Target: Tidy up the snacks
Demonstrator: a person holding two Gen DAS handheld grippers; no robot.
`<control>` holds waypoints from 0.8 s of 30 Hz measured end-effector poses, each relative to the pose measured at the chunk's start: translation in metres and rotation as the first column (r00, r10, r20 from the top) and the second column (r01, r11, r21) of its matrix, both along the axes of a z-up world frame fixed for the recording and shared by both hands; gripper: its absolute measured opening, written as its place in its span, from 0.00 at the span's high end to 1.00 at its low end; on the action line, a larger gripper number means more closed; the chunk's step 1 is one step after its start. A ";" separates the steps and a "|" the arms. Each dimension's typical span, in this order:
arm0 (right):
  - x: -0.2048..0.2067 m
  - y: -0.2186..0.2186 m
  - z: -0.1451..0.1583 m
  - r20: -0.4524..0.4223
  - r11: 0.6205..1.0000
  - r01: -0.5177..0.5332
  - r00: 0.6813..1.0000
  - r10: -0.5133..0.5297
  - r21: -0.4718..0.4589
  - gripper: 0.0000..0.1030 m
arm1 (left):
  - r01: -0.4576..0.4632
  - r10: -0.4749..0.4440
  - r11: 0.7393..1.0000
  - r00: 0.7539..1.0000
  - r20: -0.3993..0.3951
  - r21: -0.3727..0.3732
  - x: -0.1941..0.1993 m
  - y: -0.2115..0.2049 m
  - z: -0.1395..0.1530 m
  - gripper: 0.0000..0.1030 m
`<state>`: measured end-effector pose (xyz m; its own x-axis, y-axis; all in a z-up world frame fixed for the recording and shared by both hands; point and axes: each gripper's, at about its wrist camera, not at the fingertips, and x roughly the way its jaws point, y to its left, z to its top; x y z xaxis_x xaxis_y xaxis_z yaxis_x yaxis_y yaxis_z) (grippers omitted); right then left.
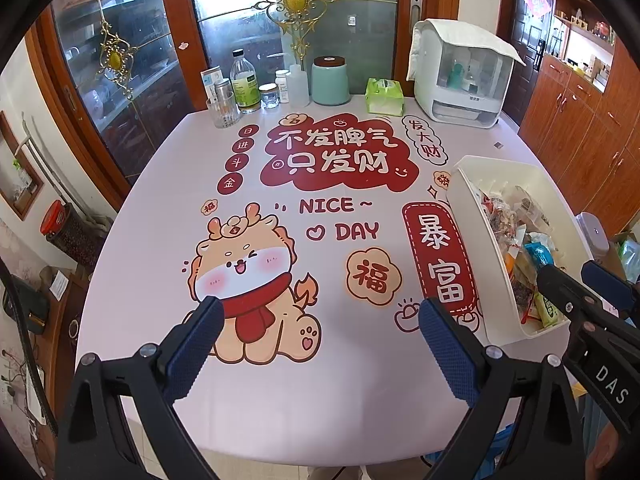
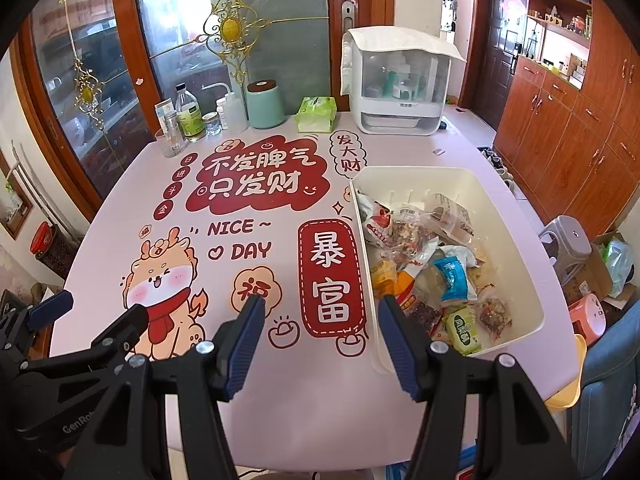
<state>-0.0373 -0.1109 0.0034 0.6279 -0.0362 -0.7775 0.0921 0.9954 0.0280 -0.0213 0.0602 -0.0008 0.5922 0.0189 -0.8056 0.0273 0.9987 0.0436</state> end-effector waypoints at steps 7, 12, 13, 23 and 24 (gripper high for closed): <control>0.000 0.004 -0.001 -0.002 1.000 0.000 1.000 0.000 0.000 0.42 | -0.002 0.002 1.000 1.000 0.000 0.000 0.000 -0.001 0.000 0.06; 0.000 0.003 -0.001 -0.001 1.000 0.000 1.000 0.000 0.000 0.42 | -0.001 0.001 1.000 1.000 0.000 0.000 0.000 -0.001 0.000 0.06; 0.000 0.004 -0.001 -0.001 1.000 0.000 1.000 0.000 0.000 0.42 | -0.001 0.001 1.000 1.000 0.000 -0.001 0.000 0.000 0.000 0.06; 0.001 0.003 -0.001 -0.005 1.000 -0.001 1.000 0.001 0.001 0.42 | 0.001 -0.001 1.000 1.000 -0.001 -0.003 0.001 -0.001 -0.002 0.06; 0.001 0.002 -0.001 -0.003 1.000 -0.001 1.000 0.001 0.000 0.42 | 0.002 -0.002 1.000 1.000 -0.001 -0.004 0.001 -0.001 -0.002 0.06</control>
